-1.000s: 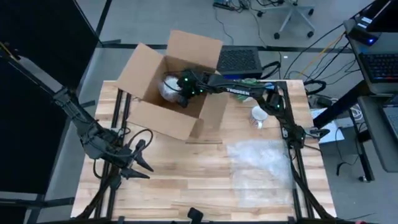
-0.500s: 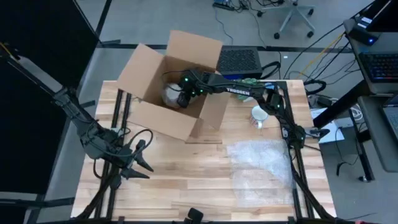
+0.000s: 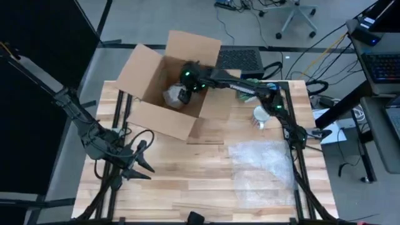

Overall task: Wrap mug
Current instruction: Wrap the red mug with bubble wrap

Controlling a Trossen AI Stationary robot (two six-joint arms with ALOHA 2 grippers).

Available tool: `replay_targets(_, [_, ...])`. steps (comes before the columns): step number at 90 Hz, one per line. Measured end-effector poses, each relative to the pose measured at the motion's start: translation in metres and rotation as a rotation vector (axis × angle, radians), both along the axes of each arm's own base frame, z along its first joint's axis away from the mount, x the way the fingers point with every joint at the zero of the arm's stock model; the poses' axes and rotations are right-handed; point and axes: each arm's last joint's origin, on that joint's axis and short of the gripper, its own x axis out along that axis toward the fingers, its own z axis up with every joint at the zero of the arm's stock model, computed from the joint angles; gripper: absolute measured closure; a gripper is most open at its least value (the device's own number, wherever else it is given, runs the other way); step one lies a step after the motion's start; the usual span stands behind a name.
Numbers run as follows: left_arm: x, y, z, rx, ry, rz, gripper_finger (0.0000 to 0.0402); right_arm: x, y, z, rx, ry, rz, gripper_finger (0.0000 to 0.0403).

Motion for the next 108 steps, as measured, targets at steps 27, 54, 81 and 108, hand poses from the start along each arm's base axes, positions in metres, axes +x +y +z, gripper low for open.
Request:
replay_targets(27, [0.0, 0.0, 0.0, 0.004, -0.002, 0.0, 0.0297, -0.073, 0.04, 0.107, -0.025, -0.175, 0.041, 0.0166])
replay_targets(54, [0.0, 0.0, -0.001, 0.011, 0.006, 0.0, 0.0297, -0.157, 0.168, 0.163, 0.143, -0.131, 0.261, 0.0166])
replay_targets(81, [0.006, -0.006, -0.008, 0.031, 0.036, 0.001, 0.0297, -0.199, 0.277, 0.147, 0.217, 0.089, 0.185, 0.0165])
replay_targets(108, [0.023, -0.022, -0.029, 0.06, 0.143, 0.02, 0.0297, -0.176, 0.381, 0.065, 0.205, 0.307, 0.076, 0.0165])
